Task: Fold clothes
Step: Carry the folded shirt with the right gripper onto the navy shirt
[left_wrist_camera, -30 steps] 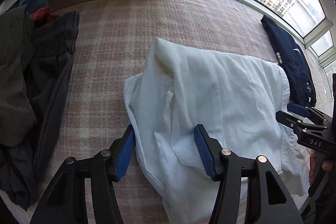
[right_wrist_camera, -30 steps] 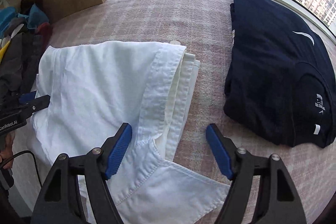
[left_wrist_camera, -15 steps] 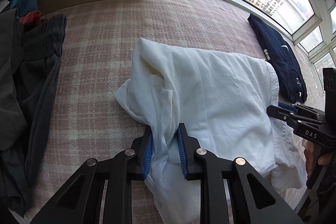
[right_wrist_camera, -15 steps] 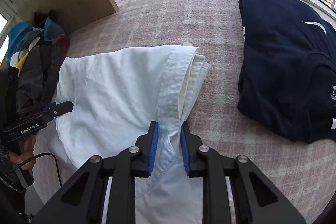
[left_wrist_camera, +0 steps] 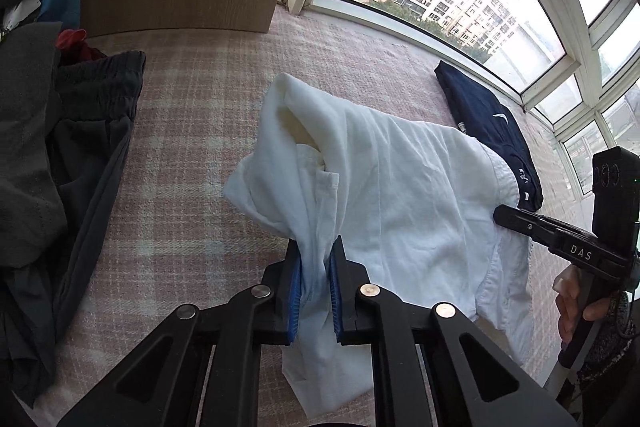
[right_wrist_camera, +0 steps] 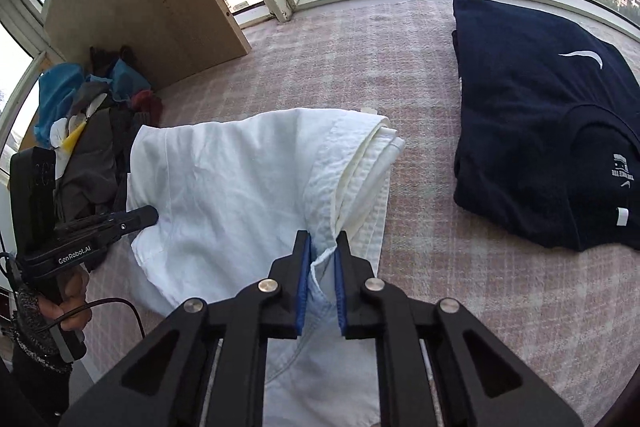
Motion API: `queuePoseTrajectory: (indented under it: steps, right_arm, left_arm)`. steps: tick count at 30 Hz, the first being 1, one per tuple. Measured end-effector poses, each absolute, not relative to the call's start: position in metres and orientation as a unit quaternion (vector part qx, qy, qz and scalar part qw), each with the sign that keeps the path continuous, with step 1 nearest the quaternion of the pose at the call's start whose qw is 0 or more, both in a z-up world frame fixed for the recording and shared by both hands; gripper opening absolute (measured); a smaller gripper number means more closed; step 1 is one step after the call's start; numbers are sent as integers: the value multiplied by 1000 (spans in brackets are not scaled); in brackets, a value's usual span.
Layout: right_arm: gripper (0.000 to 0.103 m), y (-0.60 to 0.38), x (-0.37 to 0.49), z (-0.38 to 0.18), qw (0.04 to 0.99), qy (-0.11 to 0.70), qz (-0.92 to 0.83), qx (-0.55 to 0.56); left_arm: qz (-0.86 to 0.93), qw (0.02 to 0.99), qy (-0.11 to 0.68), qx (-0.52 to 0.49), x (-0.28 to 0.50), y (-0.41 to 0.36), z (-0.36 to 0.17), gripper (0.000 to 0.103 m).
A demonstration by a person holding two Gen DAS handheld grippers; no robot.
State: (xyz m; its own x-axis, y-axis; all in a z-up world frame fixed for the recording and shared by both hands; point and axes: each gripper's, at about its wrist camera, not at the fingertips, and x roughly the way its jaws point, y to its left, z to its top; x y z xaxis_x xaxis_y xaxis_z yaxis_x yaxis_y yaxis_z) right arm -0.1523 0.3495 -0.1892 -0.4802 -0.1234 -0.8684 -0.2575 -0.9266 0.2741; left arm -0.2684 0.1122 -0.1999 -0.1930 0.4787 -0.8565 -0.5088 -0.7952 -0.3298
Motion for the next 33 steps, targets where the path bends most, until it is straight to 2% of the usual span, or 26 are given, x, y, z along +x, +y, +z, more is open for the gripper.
queuePoseTrajectory:
  steps: [1, 3, 5, 10, 11, 14, 15, 17, 24, 33]
  right_arm:
    - [21, 353, -150, -191, 48, 181, 838, -513]
    - [39, 358, -148, -196, 65, 169, 834, -521]
    - [52, 361, -148, -205, 81, 155, 828, -533]
    - [61, 353, -153, -217, 47, 149, 837, -525]
    - [58, 350, -154, -217, 37, 146, 840, -521]
    - [40, 343, -157, -214, 27, 129, 840, -526]
    - [27, 346, -158, -213, 26, 139, 838, -528]
    - [16, 352, -159, -211, 25, 163, 831, -531]
    - [11, 344, -157, -186, 43, 166, 829, -532]
    - [10, 335, -120, -109, 67, 143, 866, -475]
  left_arm:
    - [772, 321, 22, -548, -268, 112, -200, 11]
    - [771, 317, 34, -551, -270, 113, -205, 12]
    - [770, 313, 44, -555, -272, 115, -211, 12]
    - [772, 309, 76, -550, -269, 124, -214, 13]
    - [771, 310, 78, -550, -270, 123, -216, 13]
    - [768, 315, 76, -552, -272, 125, -222, 15]
    - [768, 318, 74, -551, -272, 124, -223, 15]
    - [768, 324, 67, -548, -272, 123, -225, 15]
    - [768, 338, 52, -542, -271, 120, -220, 10]
    - [771, 391, 22, -501, -257, 100, -162, 10]
